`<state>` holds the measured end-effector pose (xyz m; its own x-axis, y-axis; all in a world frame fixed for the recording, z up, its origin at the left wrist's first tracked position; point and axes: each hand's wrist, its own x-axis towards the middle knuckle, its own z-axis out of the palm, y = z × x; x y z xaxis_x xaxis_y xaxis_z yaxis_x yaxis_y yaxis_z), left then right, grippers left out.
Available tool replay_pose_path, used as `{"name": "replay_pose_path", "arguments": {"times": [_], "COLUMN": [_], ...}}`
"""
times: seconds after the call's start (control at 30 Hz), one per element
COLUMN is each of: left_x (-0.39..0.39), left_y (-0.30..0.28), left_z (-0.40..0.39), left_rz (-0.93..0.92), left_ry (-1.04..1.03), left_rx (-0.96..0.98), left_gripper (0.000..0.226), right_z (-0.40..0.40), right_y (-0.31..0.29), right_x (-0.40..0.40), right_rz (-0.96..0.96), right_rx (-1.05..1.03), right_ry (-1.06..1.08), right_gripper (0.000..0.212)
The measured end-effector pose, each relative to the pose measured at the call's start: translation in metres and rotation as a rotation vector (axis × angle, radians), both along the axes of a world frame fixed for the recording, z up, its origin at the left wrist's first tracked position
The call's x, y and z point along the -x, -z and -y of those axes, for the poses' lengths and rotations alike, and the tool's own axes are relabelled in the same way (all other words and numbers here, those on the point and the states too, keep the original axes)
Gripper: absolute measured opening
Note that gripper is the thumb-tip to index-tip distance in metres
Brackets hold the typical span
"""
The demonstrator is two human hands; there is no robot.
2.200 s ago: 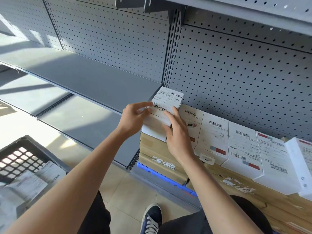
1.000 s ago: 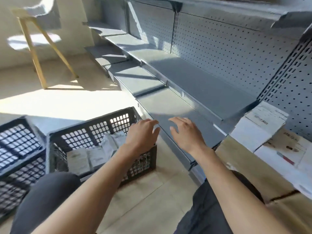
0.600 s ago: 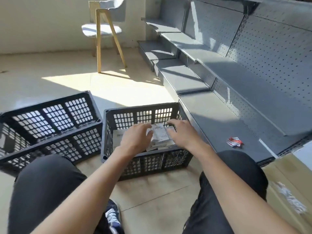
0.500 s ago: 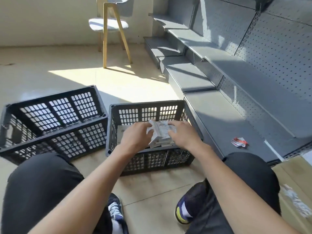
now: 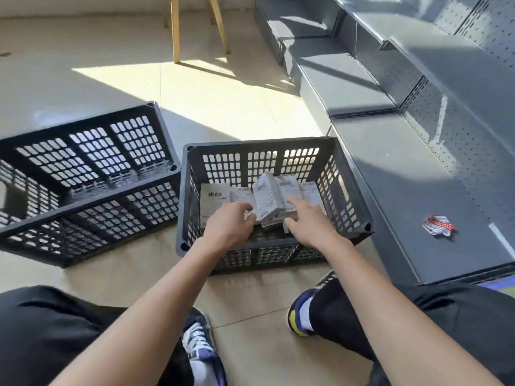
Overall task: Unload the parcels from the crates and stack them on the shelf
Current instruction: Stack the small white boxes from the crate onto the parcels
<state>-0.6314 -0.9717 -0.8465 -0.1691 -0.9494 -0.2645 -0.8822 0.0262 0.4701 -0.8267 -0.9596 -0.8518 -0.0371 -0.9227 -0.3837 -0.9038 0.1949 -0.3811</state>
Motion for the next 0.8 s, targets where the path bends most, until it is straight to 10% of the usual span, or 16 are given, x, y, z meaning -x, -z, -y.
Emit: {"name": "replay_pose_path", "arguments": {"times": [0.8], "left_x": [-0.012], "left_y": [0.16], "left_z": [0.121], "left_rz": [0.132], "left_ry": [-0.041], "left_rx": [-0.344], "left_gripper": [0.063], "right_z": [0.14], "right_y": [0.161], "right_x": [0.009], "right_rz": [-0.057], "right_rx": [-0.199], "right_ry": [-0.04], "right_gripper": [0.075]}}
